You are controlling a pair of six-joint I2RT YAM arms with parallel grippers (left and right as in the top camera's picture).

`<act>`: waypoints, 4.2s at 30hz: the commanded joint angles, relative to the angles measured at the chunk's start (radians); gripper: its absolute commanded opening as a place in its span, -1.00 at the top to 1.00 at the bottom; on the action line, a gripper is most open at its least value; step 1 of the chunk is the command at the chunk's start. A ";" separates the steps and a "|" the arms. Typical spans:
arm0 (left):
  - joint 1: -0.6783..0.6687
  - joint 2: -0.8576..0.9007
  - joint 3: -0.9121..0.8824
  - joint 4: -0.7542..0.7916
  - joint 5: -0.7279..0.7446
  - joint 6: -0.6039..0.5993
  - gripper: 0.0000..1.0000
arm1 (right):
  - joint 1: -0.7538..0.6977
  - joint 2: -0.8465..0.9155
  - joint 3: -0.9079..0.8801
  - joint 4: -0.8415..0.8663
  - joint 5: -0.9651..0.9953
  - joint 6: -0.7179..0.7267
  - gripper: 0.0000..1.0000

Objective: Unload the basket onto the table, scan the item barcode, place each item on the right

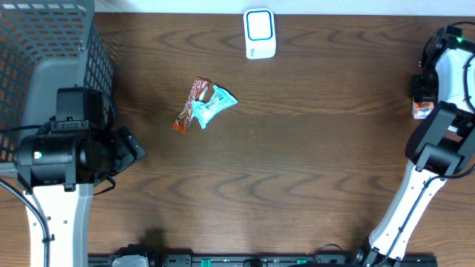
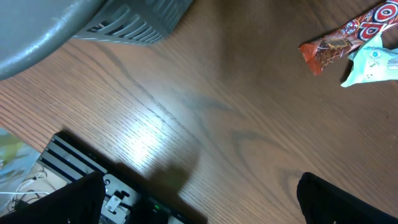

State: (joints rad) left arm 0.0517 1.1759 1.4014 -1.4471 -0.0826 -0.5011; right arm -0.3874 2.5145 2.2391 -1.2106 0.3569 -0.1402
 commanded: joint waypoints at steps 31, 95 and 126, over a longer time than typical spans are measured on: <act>0.005 -0.001 0.000 -0.004 -0.015 -0.010 -0.96 | 0.321 -0.310 0.045 0.027 -0.925 0.155 -0.99; 0.005 -0.001 0.000 -0.004 -0.015 -0.010 -0.96 | 1.058 -0.304 -0.388 0.480 -0.383 1.176 -0.55; 0.005 -0.001 0.000 -0.004 -0.015 -0.009 -0.96 | 1.075 -0.190 -0.389 0.522 -0.336 1.091 0.38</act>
State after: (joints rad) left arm 0.0517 1.1759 1.4014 -1.4475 -0.0826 -0.5011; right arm 0.7036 2.3608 1.8668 -0.6689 0.0036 1.0225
